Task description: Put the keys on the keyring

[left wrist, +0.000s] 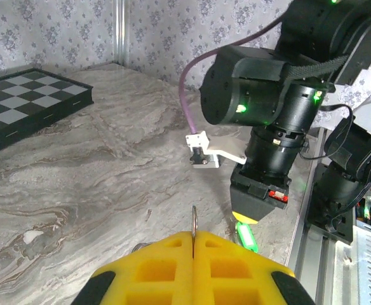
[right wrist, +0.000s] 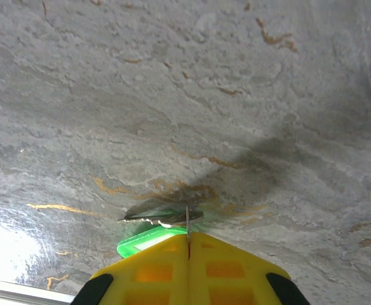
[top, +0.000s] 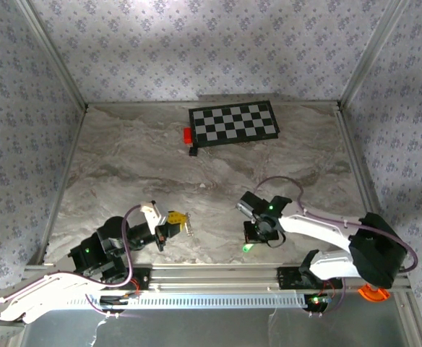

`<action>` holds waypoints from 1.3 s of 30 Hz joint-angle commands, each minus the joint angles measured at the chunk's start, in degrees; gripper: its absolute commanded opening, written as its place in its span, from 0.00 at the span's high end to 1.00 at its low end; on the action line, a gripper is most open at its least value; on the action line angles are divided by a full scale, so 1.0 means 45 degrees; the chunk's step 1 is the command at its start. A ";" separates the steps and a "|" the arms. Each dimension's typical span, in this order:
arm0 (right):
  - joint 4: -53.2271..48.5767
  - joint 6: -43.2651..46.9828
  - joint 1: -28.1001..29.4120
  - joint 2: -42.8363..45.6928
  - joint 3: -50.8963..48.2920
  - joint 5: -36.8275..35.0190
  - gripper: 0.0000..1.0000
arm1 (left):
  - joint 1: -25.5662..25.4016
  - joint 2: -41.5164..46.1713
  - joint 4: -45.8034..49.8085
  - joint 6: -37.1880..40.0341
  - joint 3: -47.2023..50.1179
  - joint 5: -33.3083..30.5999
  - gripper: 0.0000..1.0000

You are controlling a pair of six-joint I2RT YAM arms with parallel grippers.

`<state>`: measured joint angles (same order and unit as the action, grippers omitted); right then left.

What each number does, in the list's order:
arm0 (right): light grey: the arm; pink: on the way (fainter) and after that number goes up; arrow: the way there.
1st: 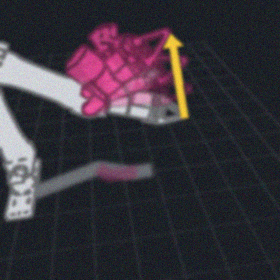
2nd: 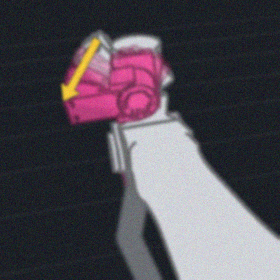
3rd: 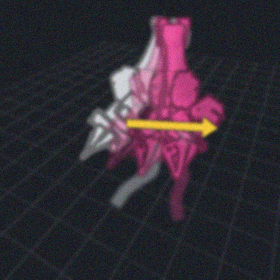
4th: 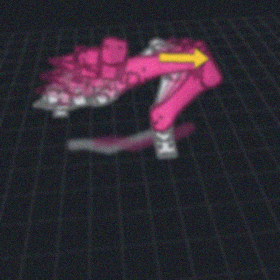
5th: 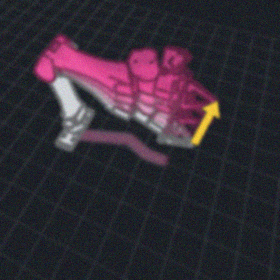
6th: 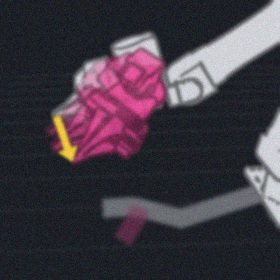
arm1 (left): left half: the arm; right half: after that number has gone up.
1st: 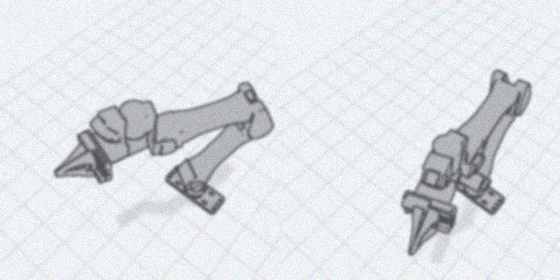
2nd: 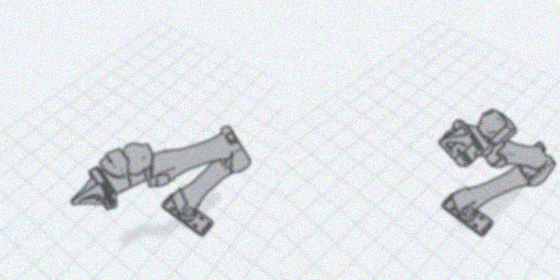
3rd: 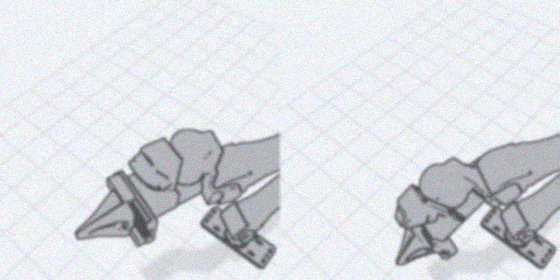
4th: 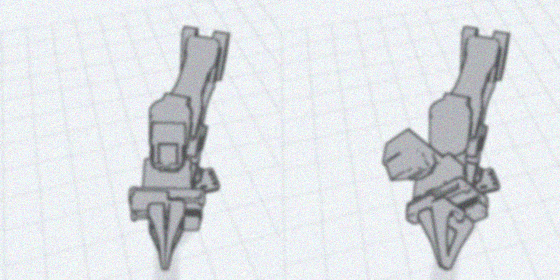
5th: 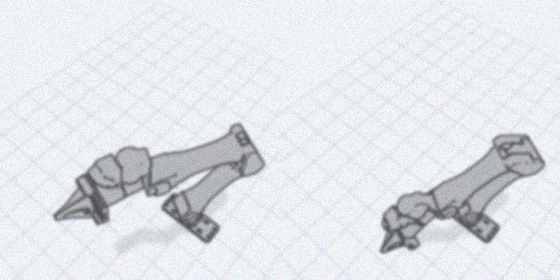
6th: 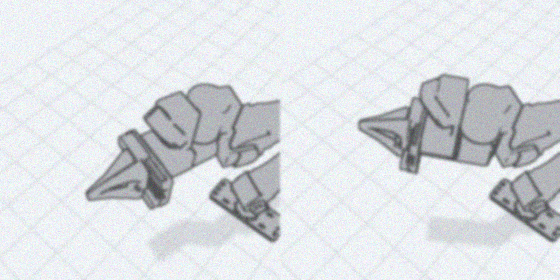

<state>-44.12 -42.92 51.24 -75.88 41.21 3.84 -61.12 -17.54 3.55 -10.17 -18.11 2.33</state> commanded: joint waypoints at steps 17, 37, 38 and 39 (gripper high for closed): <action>-0.3992 0.5448 -0.0490 -0.5118 0.4250 -0.0260 1.00 | 0.0065 0.0010 -0.0573 0.0422 -0.0040 0.0312 1.00; -0.3832 0.5108 -0.0484 -0.4491 0.4366 -0.0996 0.66 | 0.0037 -0.0087 -0.0558 0.0369 -0.0116 0.0430 1.00; -0.3887 0.4996 -0.0500 -0.4259 0.4411 -0.1034 0.65 | 0.0038 -0.0092 -0.0555 0.0366 -0.0098 0.0421 1.00; -0.3921 0.4829 -0.0508 -0.3983 0.4390 -0.1077 0.63 | 0.0045 -0.0087 -0.0555 0.0347 -0.0108 0.0425 1.00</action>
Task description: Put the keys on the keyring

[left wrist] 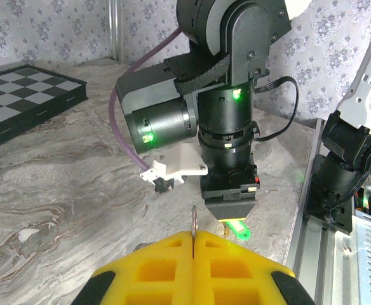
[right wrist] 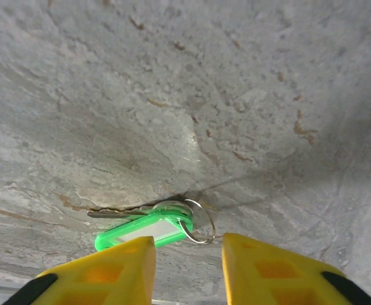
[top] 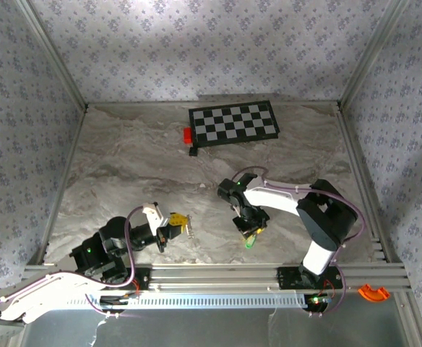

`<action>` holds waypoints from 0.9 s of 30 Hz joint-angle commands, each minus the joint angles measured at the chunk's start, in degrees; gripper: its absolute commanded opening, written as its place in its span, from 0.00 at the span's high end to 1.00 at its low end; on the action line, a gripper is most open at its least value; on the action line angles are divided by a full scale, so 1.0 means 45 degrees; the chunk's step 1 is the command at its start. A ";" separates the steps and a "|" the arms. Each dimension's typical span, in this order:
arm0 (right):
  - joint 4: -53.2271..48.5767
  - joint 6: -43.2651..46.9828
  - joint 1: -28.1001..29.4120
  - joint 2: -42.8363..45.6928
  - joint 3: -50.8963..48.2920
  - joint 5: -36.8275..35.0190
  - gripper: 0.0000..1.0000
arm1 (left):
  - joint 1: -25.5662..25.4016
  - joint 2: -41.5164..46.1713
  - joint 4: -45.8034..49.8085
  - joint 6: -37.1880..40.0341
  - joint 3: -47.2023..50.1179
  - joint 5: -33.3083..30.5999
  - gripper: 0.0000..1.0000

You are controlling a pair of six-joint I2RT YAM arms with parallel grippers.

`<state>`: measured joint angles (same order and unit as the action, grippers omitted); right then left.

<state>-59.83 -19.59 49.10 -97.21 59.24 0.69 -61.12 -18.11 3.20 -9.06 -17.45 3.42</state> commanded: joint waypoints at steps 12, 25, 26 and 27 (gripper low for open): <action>0.4037 -0.5452 -0.0129 0.6318 -0.4366 0.0924 0.43 | 0.0048 -0.0295 -0.0667 0.0036 -0.0409 0.0432 1.00; 0.6077 -0.5895 -0.0557 0.7180 -0.6251 0.1353 0.53 | 0.0048 -0.0843 -0.1170 -0.0047 -0.0502 0.0668 1.00; 0.6120 -0.5827 -0.0579 0.7097 -0.6251 0.1351 0.55 | 0.0046 -0.0851 -0.1180 -0.0057 -0.0516 0.0666 1.00; 0.6174 -0.5745 -0.0608 0.7013 -0.6233 0.1350 0.57 | 0.0048 -0.0841 -0.1180 -0.0075 -0.0516 0.0673 1.00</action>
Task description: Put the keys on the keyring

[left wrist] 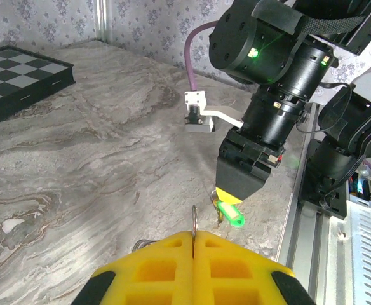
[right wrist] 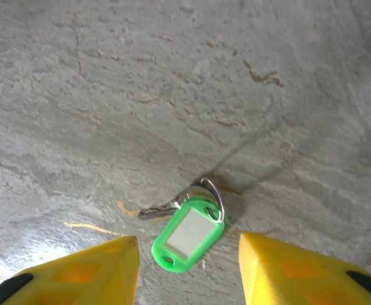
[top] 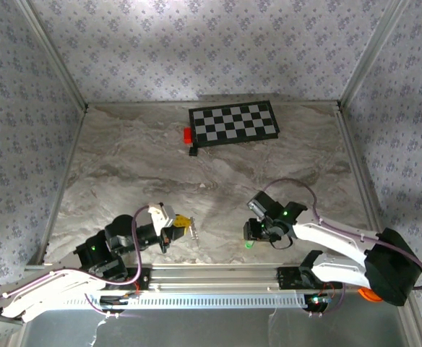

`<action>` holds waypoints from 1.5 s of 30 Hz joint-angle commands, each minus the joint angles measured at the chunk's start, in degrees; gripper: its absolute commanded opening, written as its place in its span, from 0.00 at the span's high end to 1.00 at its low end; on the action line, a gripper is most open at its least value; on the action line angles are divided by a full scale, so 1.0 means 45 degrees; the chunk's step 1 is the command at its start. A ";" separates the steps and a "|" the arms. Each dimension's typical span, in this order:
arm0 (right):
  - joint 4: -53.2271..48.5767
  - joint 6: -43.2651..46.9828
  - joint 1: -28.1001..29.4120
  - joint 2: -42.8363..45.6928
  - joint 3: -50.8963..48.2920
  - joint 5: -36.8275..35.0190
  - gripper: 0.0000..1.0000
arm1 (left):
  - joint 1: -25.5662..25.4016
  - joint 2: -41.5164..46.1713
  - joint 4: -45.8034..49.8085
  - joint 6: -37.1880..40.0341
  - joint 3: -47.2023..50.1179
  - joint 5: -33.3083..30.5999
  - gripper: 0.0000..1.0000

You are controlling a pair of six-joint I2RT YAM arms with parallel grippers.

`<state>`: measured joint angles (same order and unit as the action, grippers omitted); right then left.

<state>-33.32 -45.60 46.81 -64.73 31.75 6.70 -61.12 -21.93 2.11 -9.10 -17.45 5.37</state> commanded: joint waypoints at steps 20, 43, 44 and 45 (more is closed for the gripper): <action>0.0273 0.0447 -0.0166 -0.0739 -0.0020 -0.0532 0.62 | 0.0048 0.0029 -0.0996 -0.0096 -0.0496 0.0312 1.00; -0.0192 0.1371 -0.0109 -0.1902 0.1039 -0.1017 0.85 | 0.0043 -0.0147 -0.1025 -0.0028 -0.0614 0.0444 1.00; -0.0193 0.1436 -0.0123 -0.1922 0.1076 -0.1042 0.86 | 0.0048 -0.0155 -0.1036 -0.0013 -0.0631 0.0435 1.00; -0.0349 0.1505 -0.0109 -0.1958 0.1126 -0.1082 0.88 | 0.0048 -0.0147 -0.1006 -0.0008 -0.0642 0.0438 1.00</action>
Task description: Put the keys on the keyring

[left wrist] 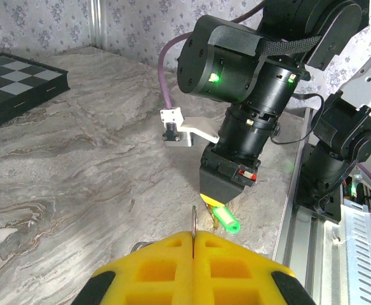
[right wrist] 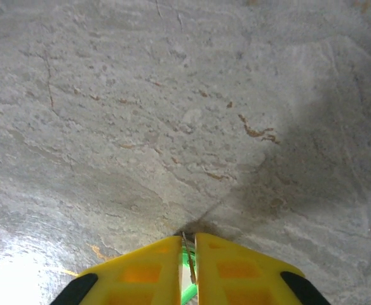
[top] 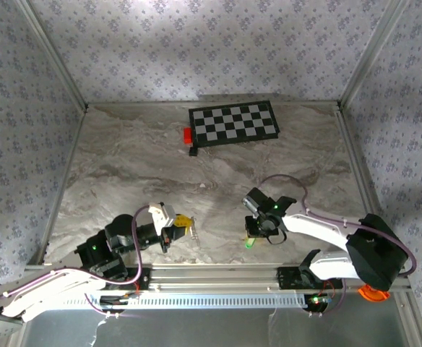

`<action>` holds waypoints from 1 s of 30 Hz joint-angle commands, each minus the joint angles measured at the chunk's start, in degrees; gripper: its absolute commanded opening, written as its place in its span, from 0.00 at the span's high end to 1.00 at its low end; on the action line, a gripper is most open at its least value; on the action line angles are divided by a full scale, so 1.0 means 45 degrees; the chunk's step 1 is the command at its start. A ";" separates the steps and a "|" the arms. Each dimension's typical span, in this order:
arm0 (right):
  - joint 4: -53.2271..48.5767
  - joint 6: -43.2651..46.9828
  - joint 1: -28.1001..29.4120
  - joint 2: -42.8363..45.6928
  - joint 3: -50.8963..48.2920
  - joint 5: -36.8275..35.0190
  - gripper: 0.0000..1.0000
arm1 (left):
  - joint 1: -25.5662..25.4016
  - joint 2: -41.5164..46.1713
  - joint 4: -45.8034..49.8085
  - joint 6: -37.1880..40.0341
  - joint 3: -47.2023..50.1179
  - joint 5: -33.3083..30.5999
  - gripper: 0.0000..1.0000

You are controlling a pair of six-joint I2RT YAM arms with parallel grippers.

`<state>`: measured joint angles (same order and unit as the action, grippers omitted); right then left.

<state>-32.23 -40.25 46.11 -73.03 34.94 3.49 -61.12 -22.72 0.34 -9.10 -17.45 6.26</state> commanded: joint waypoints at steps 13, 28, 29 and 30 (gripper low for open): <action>-0.3415 0.2435 0.0195 -0.1652 0.2472 -0.1074 0.99 | 0.0048 -0.0328 -0.0815 0.0109 -0.0643 0.0328 1.00; -0.6058 0.4834 0.0689 -0.4641 0.5796 -0.1171 1.00 | 0.0048 0.0135 -0.0664 0.0031 -0.0456 0.0309 1.00; -0.6178 0.5014 0.0674 -0.4821 0.5922 -0.1137 1.00 | 0.0048 0.0165 -0.0613 0.0060 -0.0458 0.0294 1.00; -0.6290 0.5238 0.0686 -0.4990 0.6043 -0.1049 1.00 | 0.0045 0.0202 -0.0588 0.0065 -0.0448 0.0298 1.00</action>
<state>-55.29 -20.82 48.90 -93.51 60.05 -0.91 -61.12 -22.74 -0.21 -9.08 -17.47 6.87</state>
